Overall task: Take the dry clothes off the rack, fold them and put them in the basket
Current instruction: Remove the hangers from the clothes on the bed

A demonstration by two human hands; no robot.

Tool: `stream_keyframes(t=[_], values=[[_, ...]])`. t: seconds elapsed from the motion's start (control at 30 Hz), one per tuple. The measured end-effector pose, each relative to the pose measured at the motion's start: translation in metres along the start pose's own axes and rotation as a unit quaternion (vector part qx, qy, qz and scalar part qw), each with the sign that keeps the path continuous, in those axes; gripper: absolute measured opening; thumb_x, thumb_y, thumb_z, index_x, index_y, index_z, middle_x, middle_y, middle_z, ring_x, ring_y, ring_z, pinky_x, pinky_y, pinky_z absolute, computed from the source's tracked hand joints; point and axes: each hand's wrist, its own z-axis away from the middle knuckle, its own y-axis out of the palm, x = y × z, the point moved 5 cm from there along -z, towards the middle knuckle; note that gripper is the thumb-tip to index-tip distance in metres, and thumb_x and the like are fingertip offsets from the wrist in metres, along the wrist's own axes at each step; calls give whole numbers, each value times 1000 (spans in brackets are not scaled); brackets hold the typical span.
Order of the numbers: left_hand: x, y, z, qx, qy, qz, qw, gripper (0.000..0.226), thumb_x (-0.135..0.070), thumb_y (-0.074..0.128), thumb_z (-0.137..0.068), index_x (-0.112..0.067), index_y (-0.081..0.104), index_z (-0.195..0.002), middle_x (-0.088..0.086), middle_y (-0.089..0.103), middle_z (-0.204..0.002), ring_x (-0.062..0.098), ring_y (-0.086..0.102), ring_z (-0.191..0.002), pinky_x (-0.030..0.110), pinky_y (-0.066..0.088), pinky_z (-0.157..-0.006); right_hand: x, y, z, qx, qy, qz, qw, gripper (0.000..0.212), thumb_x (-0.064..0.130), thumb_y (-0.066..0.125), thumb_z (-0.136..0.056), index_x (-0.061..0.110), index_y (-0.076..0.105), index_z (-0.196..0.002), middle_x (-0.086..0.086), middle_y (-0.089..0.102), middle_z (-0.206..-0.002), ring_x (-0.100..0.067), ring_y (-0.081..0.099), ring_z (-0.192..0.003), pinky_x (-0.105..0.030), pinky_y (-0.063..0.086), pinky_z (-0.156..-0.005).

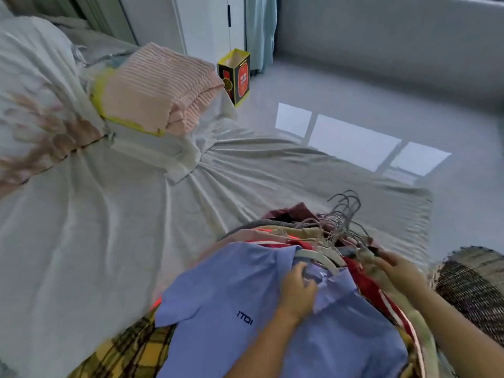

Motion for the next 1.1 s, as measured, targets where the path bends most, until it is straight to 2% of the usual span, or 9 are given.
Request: stream_keyframes(t=[0.13, 0.23, 0.3, 0.47, 0.6, 0.8, 0.9, 0.97, 1.1], values=[[35, -73, -10, -177, 75, -115, 975, 41, -20, 39, -71, -3, 63, -99, 10, 65, -96, 28, 58, -92, 43, 46, -84, -16, 46, 52, -40, -71, 32, 996, 14, 1, 62, -86, 4, 67, -99, -11, 60, -93, -35, 57, -97, -32, 36, -79], [50, -94, -34, -88, 65, -318, 942, 60, -35, 50, -87, -13, 37, -141, 7, 39, -146, 22, 35, -135, 35, 27, -110, -28, 73, 57, -59, -77, 85, 992, 26, 4, 74, -75, 3, 66, -100, -9, 56, -90, -30, 52, -88, -33, 34, -75], [56, -92, -48, -15, 58, -447, 892, 69, -45, 47, -92, -20, 15, -148, -2, 19, -155, 14, 16, -143, 36, 12, -115, -28, 76, 56, -81, -73, 82, 991, 29, 3, 76, -72, 3, 65, -98, -11, 50, -88, -33, 52, -84, -33, 34, -72], [43, -84, -46, 19, 109, -535, 837, 48, -59, 48, -85, -26, 49, -121, -2, 49, -127, 20, 40, -126, 46, 23, -106, -15, 70, 94, -52, -102, 51, 992, 18, 8, 65, -78, 20, 52, -81, 2, 51, -78, -18, 50, -68, -20, 35, -57], [28, -87, -20, 131, 149, -374, 906, 51, -76, 39, -58, -26, 39, -59, -7, 40, -66, 15, 42, -70, 32, 27, -62, -14, 42, 137, -75, -153, 10, 985, 31, 9, 64, -72, 33, 45, -66, 7, 50, -59, -10, 46, -56, -25, 34, -53], [-67, -123, 58, 17, 268, -216, 939, 54, -68, 50, -55, -15, 56, -58, -17, 47, -49, 3, 42, -51, 18, 27, -50, 12, -26, 197, -102, -225, -99, 964, 28, 10, 70, -79, 33, 56, -85, 9, 60, -81, -2, 55, -78, -12, 40, -65], [-101, -154, 105, -33, 297, -177, 938, 46, -67, 55, -56, -22, 50, -49, -7, 40, -44, 7, 38, -46, 19, 24, -48, 20, -69, 233, -110, -221, -99, 964, 21, 48, 69, -77, 42, 53, -88, 13, 63, -80, -4, 58, -77, -10, 43, -67], [-117, -171, 138, -58, 299, -167, 938, 55, -68, 56, -57, -15, 44, -50, -4, 36, -46, 8, 34, -46, 21, 24, -48, 25, -93, 258, -118, -221, -78, 965, 44, 79, 52, -66, 41, 54, -88, 17, 64, -81, 0, 59, -77, -14, 43, -66], [-149, -184, 213, -97, 310, -206, 923, 56, -67, 54, -57, -19, 28, -50, -6, 35, -43, 8, 36, -46, 19, 25, -47, 68, -118, 326, -302, -355, 5, 885, 61, 65, 34, -88, 14, 52, -115, -4, 59, -108, -18, 52, -99, -25, 38, -87]])
